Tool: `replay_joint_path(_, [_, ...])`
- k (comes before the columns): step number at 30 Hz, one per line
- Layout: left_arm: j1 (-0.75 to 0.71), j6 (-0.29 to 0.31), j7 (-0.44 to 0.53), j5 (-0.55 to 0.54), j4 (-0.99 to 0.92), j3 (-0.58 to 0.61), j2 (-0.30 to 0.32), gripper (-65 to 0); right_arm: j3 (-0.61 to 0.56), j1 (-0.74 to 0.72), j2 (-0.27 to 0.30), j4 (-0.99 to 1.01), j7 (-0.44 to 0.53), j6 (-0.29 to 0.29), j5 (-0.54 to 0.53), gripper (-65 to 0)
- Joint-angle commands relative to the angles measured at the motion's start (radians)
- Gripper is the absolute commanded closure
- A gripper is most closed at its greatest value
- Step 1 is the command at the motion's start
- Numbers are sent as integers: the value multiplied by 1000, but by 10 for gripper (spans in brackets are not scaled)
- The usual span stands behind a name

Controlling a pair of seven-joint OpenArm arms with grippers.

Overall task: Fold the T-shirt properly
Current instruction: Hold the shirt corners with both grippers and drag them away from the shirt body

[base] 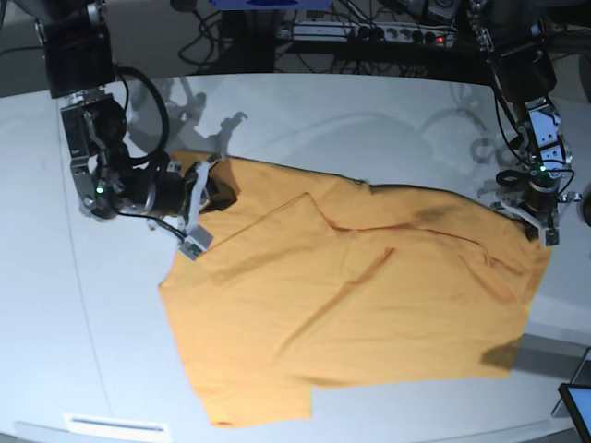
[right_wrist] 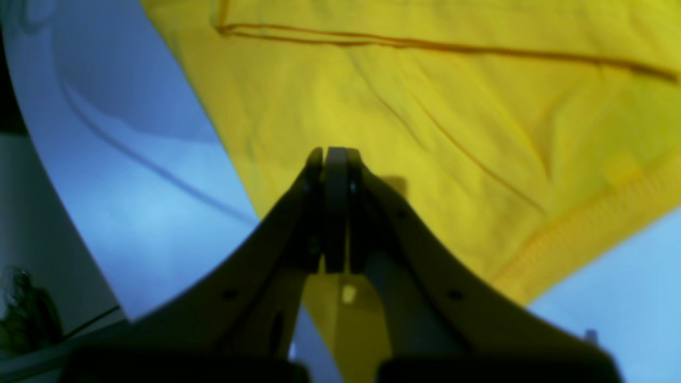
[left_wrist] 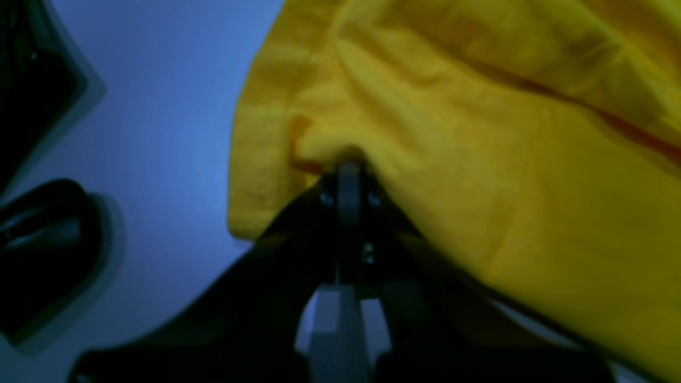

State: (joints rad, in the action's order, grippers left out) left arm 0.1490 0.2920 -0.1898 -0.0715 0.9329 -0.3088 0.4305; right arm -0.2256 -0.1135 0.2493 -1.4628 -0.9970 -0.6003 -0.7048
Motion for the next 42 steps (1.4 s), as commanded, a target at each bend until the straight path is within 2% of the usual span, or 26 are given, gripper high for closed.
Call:
replay_joint_path(1, [21, 0, 5, -6, 11, -3, 23, 0, -7, -22, 0, -13, 19, -2, 7, -1])
replay_joint_path(7, [48, 0, 5, -3, 24, -3, 23, 0, -27, -24, -37, 15, 19, -2, 124, -1])
replay_joint_path(13, [14, -1, 0, -3, 30, -3, 20, 0, -30, -12, -57, 126, 51, -2, 187, -1])
replay_joint_path(22, [-67, -1, 13, -3, 33, -3, 21, 0, -34, 51, -52, 305, 181, -2, 195, -1])
replay_joint_path(26, [-110, -3, 109, -3, 25, -3, 20, 0, -34, 74, -52, 382, 228, -2, 196, -1])
replay_joint_path(30, [-125, -3, 126, -3, 22, -3, 17, 0, -34, 102, -52, 440, 274, -2, 196, -1])
replay_joint_path(40, [-156, -3, 129, -11, 18, -3, 14, 0, -28, 137, -40, 445, 283, 1, 196, -1])
replay_joint_path(42, [-176, -3, 131, -11, 22, -3, 8, 0, -28, 148, -34, 429, 281, 24, 196, -1])
